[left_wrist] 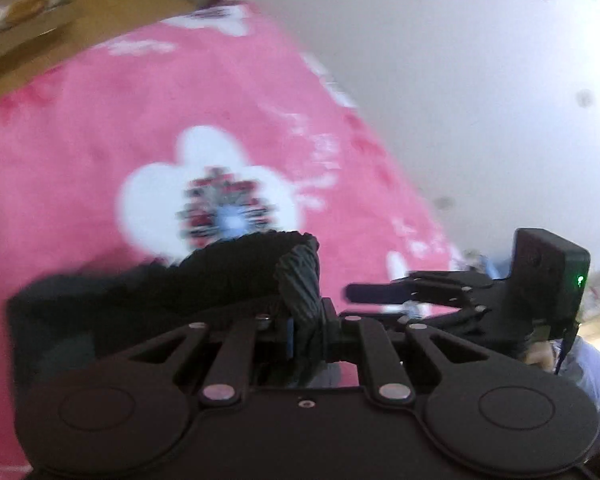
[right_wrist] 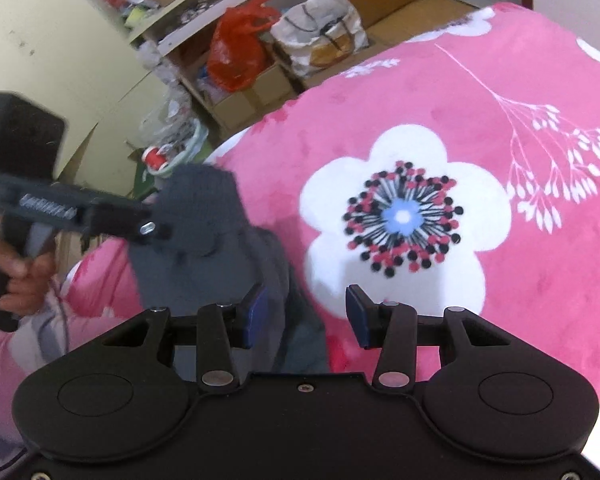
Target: Fold clothes
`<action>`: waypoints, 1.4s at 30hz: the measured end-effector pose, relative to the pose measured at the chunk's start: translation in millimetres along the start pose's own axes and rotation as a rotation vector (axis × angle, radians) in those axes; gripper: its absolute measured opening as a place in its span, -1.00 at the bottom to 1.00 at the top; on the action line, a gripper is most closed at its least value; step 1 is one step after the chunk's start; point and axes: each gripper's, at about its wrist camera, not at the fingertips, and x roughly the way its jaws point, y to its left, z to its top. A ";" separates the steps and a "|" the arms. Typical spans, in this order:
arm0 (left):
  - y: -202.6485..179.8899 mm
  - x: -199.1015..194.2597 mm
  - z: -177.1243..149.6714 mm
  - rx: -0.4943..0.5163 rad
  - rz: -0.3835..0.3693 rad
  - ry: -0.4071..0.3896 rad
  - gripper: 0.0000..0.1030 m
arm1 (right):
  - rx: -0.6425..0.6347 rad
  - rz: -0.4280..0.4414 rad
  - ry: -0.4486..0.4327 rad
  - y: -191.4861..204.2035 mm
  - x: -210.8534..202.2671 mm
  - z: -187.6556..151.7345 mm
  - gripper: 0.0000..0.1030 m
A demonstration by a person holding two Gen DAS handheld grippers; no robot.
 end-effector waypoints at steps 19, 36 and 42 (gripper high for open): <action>114.7 -1.2 -32.6 -0.091 0.133 -0.009 -0.78 | 0.035 0.023 -0.001 21.6 146.3 30.2 -0.97; 79.3 -52.8 -38.9 0.011 0.670 -0.184 0.01 | 0.003 -0.159 0.019 6.6 145.0 37.8 -0.32; 23.3 -10.3 -86.6 0.120 0.443 -0.037 0.04 | -0.081 -0.208 -0.066 13.4 88.8 37.0 -0.03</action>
